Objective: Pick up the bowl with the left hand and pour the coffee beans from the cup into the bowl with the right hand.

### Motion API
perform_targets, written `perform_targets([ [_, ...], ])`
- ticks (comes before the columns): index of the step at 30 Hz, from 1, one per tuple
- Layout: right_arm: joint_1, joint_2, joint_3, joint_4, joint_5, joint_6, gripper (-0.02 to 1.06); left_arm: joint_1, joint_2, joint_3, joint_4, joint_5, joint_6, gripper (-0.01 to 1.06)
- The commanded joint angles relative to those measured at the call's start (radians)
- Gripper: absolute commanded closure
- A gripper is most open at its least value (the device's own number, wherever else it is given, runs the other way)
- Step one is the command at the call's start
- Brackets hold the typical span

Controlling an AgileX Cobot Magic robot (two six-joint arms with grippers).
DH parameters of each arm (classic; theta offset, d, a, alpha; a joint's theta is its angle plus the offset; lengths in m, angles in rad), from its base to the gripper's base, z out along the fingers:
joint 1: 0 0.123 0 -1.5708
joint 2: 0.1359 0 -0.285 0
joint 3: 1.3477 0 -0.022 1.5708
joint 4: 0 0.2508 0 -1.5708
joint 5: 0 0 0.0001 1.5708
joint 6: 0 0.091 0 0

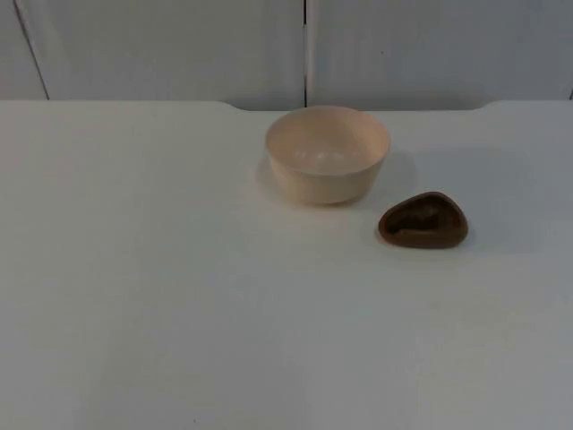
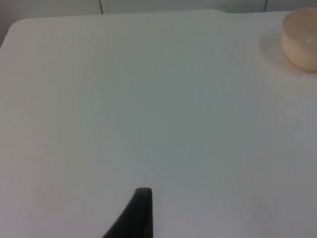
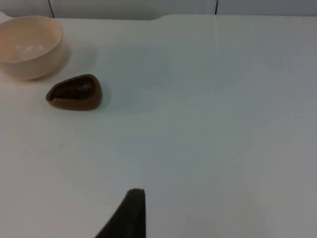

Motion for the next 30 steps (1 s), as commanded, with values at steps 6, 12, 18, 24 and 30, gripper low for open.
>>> perform_targets([
  [6, -0.003, -0.003, 0.001, -0.001, -0.004, 0.000, -0.01, 0.005, 0.079, 0.005, 0.001, -0.014, -0.013, 0.00],
  [12, -0.003, -0.003, 0.001, -0.001, -0.004, 0.000, -0.01, 0.005, 0.114, 0.005, 0.001, -0.014, -0.017, 0.00],
  [18, -0.003, -0.003, 0.001, -0.001, -0.004, 0.000, -0.01, 0.005, 0.119, 0.002, 0.001, -0.018, -0.017, 0.00],
  [24, -0.003, -0.003, 0.001, -0.001, -0.004, 0.000, -0.01, 0.005, 0.172, -0.041, 0.001, -0.041, -0.017, 0.00],
  [30, -0.003, -0.003, 0.001, -0.001, -0.004, 0.000, -0.01, 0.005, 0.251, -0.105, 0.001, -0.087, -0.017, 0.00],
])
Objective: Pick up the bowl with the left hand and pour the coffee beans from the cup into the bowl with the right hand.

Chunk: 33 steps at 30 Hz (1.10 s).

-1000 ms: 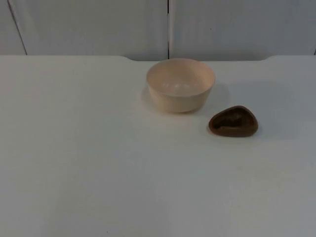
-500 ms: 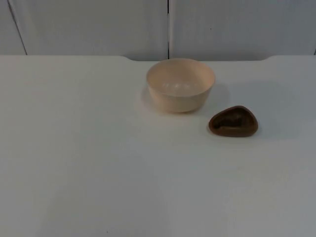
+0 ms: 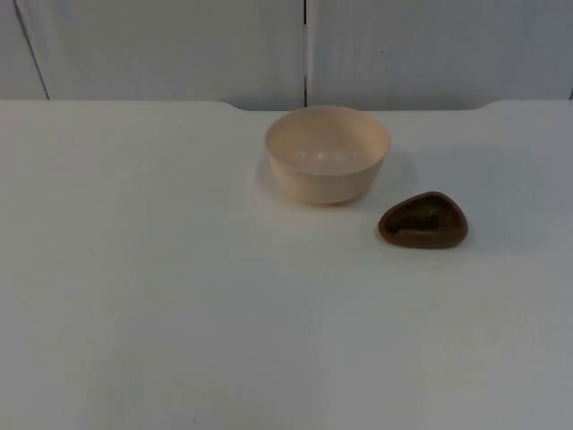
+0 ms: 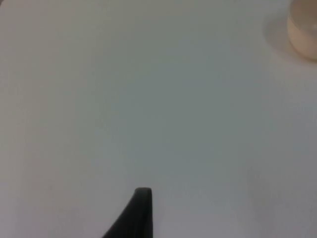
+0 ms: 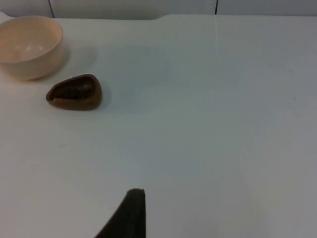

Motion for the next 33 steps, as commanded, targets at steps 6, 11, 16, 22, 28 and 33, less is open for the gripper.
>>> perform_targets([
  [6, -0.003, -0.003, 0.001, 0.001, -0.004, 0.000, -0.01, 0.005, 0.111, -0.095, -0.012, -0.060, -0.003, 0.00],
  [11, -0.003, -0.003, 0.001, 0.001, -0.004, 0.000, -0.01, 0.005, 0.177, -0.143, -0.034, -0.076, -0.003, 0.00],
  [16, -0.003, -0.003, 0.001, 0.001, -0.004, 0.000, -0.01, 0.005, 0.237, -0.172, -0.053, -0.090, -0.003, 0.00],
  [22, -0.003, -0.003, 0.001, 0.001, -0.004, 0.000, -0.01, 0.005, 0.290, -0.176, -0.086, -0.132, 0.007, 0.00],
  [28, -0.003, -0.003, 0.001, 0.001, -0.004, 0.000, -0.01, 0.005, 0.350, -0.176, -0.116, -0.180, 0.028, 0.00],
  [33, -0.003, -0.003, 0.001, 0.001, -0.004, 0.000, -0.01, 0.005, 0.418, -0.219, -0.145, -0.183, 0.059, 0.00],
])
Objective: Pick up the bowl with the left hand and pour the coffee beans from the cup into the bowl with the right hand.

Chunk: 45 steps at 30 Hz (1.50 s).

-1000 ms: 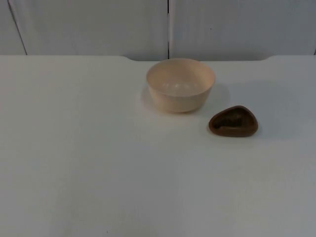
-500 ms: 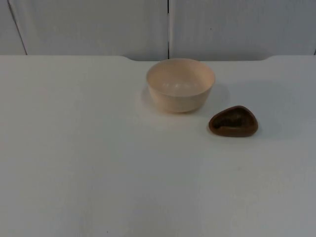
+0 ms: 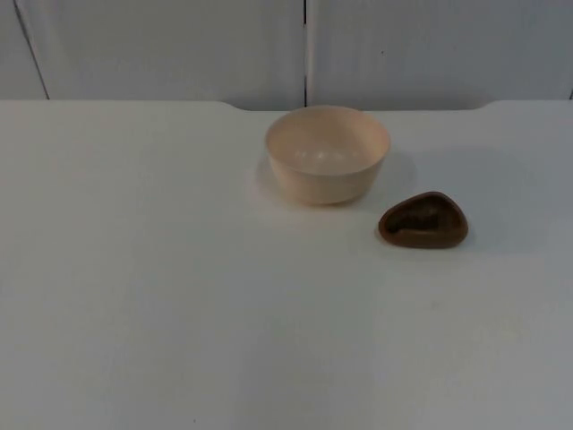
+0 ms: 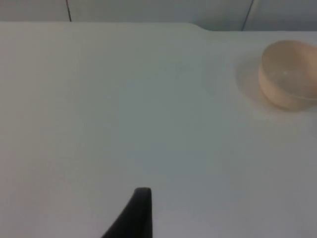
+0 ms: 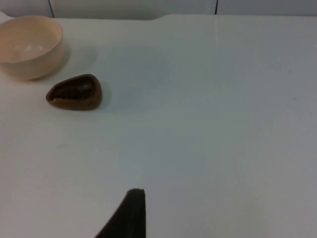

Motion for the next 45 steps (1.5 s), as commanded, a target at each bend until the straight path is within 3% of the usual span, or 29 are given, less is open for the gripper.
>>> perform_targets([
  [1, -0.003, -0.003, 0.001, 0.001, -0.004, 0.000, -0.01, 0.005, 0.035, -0.032, -0.036, -0.018, 0.023, 0.00],
  [9, -0.003, -0.003, 0.001, 0.001, -0.004, 0.000, -0.01, 0.004, 0.195, -0.115, -0.208, -0.018, 0.168, 0.00],
  [24, -0.003, -0.003, 0.001, 0.001, -0.004, 0.000, -0.01, 0.004, 0.485, -0.131, -0.480, -0.069, 0.412, 0.00],
  [35, -0.003, -0.003, 0.001, 0.001, -0.004, 0.000, -0.01, -0.018, 0.669, -0.229, -0.512, -0.076, 0.443, 0.00],
  [45, -0.003, -0.003, 0.001, 0.001, -0.004, 0.000, -0.01, -0.143, 0.895, -0.354, -0.508, -0.111, 0.431, 0.00],
])
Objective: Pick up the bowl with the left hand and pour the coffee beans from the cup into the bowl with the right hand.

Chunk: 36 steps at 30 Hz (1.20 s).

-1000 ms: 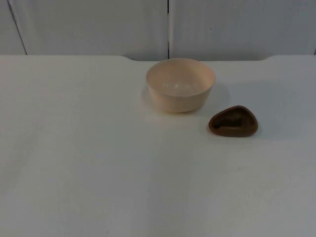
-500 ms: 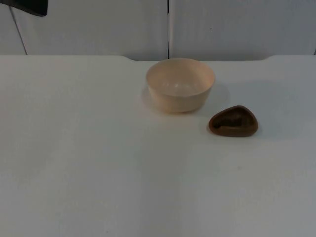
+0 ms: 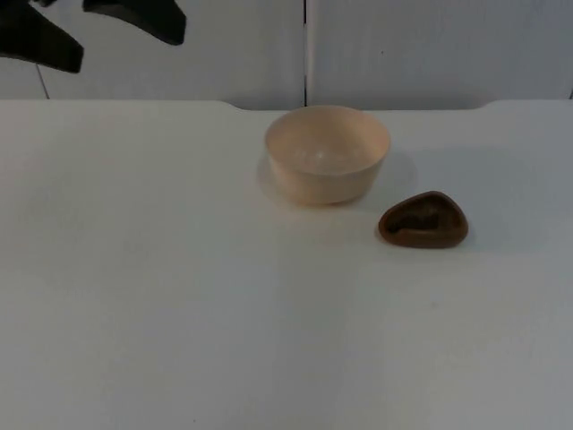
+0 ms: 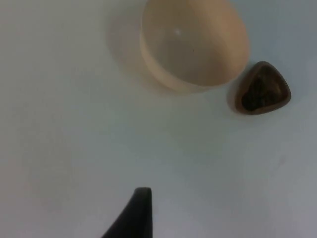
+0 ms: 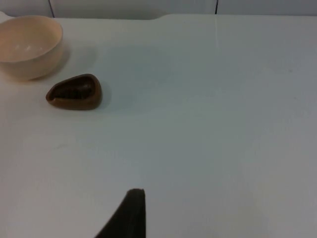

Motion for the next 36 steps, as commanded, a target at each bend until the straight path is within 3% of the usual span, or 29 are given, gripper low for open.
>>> perform_targets([
  [1, -0.003, -0.003, 0.001, 0.001, -0.004, 0.000, -0.01, -0.022, 0.037, -0.026, -0.017, -0.018, -0.006, 0.00],
  [15, -0.003, -0.003, 0.001, 0.001, -0.004, 0.000, -0.01, -0.092, 0.321, -0.286, 0.020, -0.014, -0.166, 0.00],
  [25, -0.003, -0.003, 0.001, 0.001, -0.004, 0.000, -0.01, -0.111, 0.514, -0.506, 0.033, -0.018, -0.399, 0.00],
  [32, -0.003, -0.003, 0.001, 0.001, -0.004, 0.000, -0.01, -0.111, 0.603, -0.583, 0.060, -0.021, -0.498, 0.00],
  [36, -0.003, -0.003, 0.001, 0.001, -0.004, 0.000, -0.01, -0.111, 0.663, -0.609, 0.149, -0.031, -0.618, 0.00],
])
